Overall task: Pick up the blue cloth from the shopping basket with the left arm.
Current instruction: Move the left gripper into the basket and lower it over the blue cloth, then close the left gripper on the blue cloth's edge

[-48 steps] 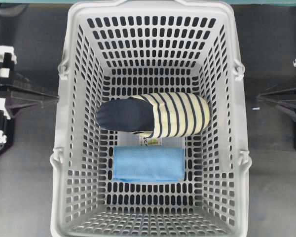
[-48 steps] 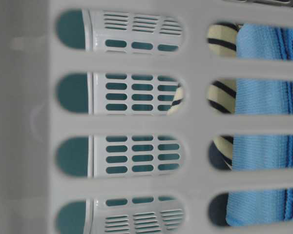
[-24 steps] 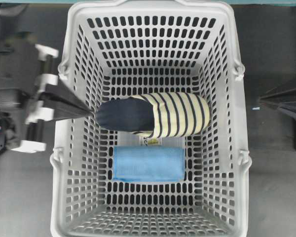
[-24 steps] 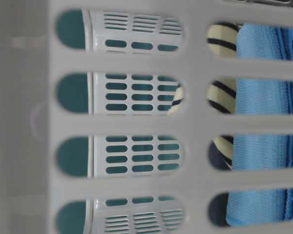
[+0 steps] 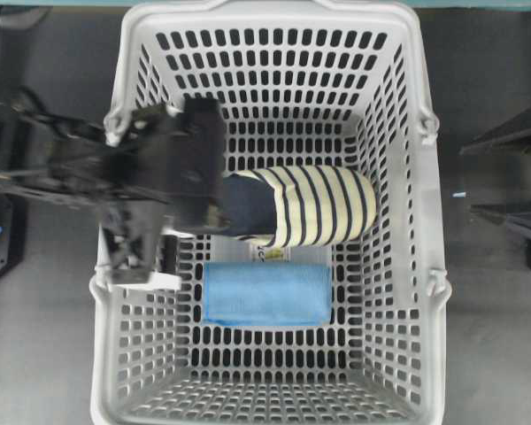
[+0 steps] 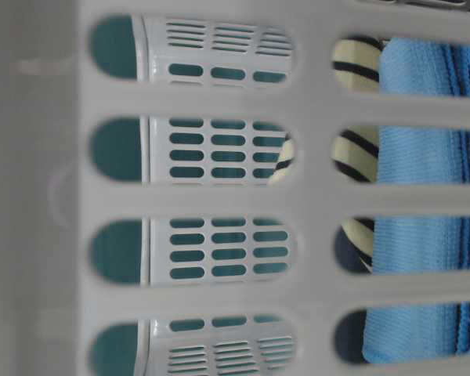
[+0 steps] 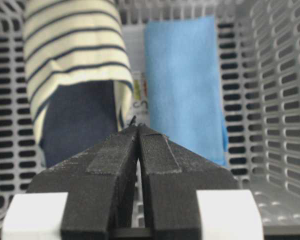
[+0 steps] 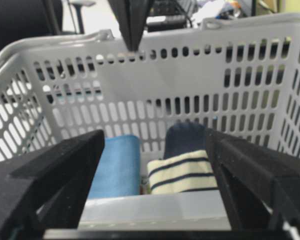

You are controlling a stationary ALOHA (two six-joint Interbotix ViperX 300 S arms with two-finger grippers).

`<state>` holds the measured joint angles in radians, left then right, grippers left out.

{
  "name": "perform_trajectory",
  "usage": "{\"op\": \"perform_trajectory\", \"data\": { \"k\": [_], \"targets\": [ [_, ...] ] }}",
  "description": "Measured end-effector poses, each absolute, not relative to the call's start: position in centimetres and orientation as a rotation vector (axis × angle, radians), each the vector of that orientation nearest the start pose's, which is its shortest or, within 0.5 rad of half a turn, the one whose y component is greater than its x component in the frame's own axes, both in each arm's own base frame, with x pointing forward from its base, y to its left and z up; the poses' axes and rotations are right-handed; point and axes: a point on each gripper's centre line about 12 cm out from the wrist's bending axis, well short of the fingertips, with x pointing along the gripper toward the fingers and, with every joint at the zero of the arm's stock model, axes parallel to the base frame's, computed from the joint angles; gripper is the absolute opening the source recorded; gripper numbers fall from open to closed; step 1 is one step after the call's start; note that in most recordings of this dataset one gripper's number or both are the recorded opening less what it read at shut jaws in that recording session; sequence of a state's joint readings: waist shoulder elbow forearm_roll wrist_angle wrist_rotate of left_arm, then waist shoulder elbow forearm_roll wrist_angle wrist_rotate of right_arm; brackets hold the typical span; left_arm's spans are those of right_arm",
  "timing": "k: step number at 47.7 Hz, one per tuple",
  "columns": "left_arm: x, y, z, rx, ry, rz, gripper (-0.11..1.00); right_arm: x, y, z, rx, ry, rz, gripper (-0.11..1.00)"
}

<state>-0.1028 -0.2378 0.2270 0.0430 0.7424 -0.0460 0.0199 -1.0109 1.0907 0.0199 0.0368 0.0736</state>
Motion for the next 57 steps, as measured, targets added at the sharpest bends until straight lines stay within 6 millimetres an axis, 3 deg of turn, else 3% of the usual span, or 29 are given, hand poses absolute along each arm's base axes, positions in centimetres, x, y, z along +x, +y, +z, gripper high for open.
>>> {"op": "perform_trajectory", "data": {
  "k": [10,15,32,48,57],
  "targets": [
    [40.3,-5.0,33.8,0.033,0.795,-0.083,0.7,19.4,0.3,29.9,0.093,0.117,0.012,0.78],
    [41.4,-5.8,32.2,0.02,0.838,-0.086,0.89,19.4,0.3,30.0,0.09,0.114,0.009,0.78],
    [43.5,-8.5,26.4,-0.009,0.976,-0.093,0.9,19.4,0.2,30.0,0.088,0.111,0.008,0.78],
    [44.0,-8.6,20.1,-0.014,1.116,-0.064,0.9,19.3,0.2,29.6,0.088,0.106,0.005,0.78],
    [43.7,-8.6,19.4,-0.012,1.132,-0.063,0.87,19.3,0.2,29.8,0.09,0.088,0.005,0.78]
  ]
}}
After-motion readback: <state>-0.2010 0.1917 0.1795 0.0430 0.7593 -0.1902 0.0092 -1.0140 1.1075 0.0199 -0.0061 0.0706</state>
